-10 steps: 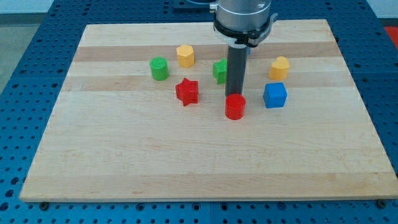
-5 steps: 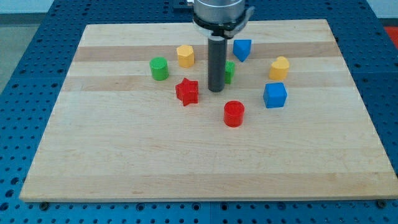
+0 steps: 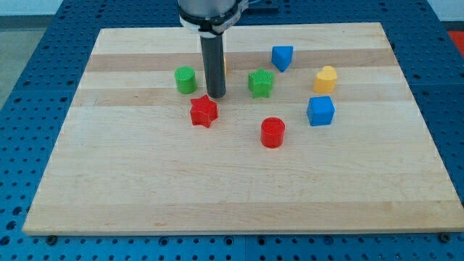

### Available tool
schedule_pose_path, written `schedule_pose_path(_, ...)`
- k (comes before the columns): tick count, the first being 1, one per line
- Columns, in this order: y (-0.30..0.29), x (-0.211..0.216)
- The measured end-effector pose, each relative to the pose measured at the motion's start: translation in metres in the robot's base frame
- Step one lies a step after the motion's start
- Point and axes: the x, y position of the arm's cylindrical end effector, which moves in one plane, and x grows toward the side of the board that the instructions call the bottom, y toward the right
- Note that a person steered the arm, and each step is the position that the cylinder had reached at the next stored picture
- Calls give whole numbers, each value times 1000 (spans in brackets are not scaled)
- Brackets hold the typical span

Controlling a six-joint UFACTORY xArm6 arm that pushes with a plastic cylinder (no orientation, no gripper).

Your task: Push the red circle to the green star

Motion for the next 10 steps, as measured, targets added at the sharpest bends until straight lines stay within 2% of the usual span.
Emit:
schedule_pose_path(4,0,-46)
schedule_pose_path(10,-48,-31)
